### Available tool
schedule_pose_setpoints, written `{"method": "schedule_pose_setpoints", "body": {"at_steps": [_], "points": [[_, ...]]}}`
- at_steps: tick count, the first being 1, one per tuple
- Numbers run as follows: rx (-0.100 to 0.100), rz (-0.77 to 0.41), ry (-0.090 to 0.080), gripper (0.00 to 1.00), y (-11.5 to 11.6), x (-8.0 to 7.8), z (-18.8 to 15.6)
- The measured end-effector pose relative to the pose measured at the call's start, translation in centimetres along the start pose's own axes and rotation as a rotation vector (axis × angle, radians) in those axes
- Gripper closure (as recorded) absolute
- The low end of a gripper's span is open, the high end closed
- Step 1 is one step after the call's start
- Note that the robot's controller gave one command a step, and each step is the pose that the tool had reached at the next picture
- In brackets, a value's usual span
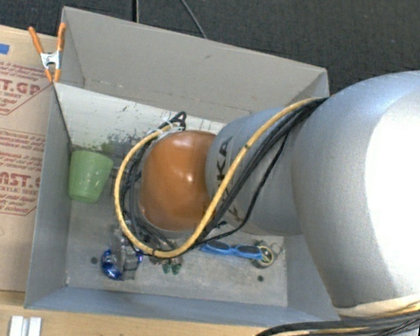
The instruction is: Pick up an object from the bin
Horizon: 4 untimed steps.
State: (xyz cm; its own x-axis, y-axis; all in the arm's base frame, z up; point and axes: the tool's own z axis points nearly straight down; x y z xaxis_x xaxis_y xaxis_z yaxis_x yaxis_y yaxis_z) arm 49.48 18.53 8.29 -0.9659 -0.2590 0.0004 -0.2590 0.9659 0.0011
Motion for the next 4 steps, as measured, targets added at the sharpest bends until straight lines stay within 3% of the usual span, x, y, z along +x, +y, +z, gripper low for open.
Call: {"method": "schedule_pose_setpoints", "body": {"at_steps": [1, 2, 3, 4], "points": [[0.0, -0.024, -0.01, 1.0, 1.3, 0.6, -9.3], [0.003, -0.086, -0.012, 1.0, -2.3, -2.5, -16.2], [0.0, -0.089, -0.003, 0.0, -2.0, -2.3, -15.8], [-0.002, -0.133, 0.007, 0.0, 2.5, -1.1, -3.9]]}}
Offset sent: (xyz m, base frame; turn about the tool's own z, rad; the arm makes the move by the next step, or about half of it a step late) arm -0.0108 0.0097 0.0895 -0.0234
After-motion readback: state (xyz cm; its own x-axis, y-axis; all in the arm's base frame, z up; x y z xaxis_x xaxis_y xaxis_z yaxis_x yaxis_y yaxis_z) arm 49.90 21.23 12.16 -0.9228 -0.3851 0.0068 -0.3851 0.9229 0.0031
